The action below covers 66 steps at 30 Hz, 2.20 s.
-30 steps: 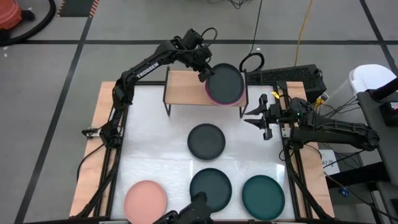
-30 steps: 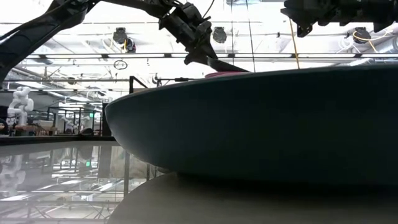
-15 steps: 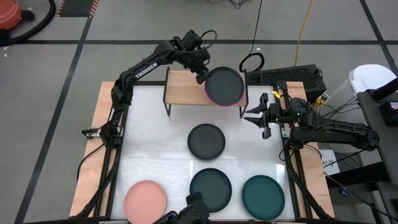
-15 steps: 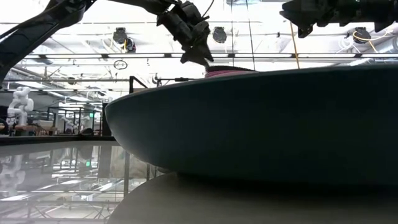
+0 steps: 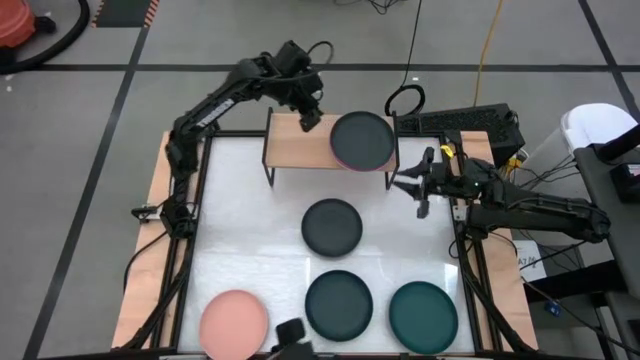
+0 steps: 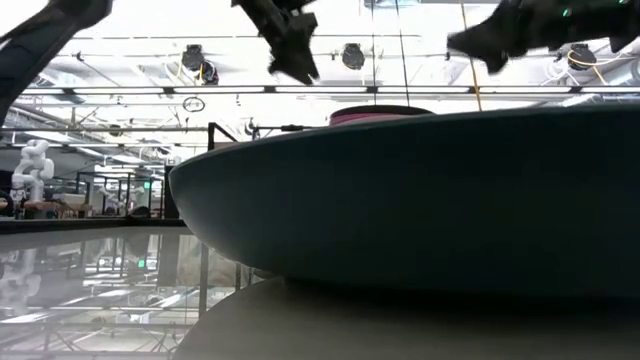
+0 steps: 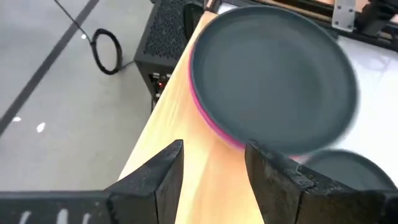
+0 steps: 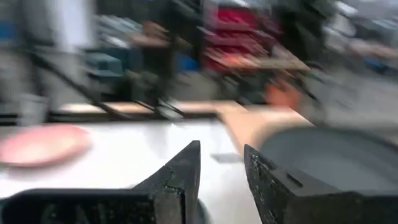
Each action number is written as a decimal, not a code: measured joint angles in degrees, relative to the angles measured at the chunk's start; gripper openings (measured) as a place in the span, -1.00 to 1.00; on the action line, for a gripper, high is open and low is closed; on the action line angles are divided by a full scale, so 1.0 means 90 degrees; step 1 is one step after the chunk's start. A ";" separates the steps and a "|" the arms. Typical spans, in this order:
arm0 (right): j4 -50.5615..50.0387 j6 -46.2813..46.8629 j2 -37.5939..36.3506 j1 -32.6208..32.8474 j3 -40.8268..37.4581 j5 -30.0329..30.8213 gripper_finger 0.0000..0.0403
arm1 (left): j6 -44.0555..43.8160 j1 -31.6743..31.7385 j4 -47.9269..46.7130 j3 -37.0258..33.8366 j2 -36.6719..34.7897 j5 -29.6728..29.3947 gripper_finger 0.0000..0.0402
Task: Place and stack plates onto a shelf
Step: Put the dark green plate on the shelf
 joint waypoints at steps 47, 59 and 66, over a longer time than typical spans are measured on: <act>-0.5533 0.1516 0.4410 0.3142 0.2893 -0.1246 -0.48 | -0.2072 -0.2155 0.9543 -1.1645 -0.7576 -0.1099 -0.13; -0.4599 0.2611 0.5018 0.4511 0.2085 -0.1079 -0.48 | -0.2086 -0.2379 0.9518 -1.1645 -0.7572 -0.1104 -0.13; -0.4309 0.2893 0.5355 0.4944 0.2069 -0.0714 -0.48 | -0.2101 -0.2379 0.9527 -1.1645 -0.7571 -0.1107 -0.13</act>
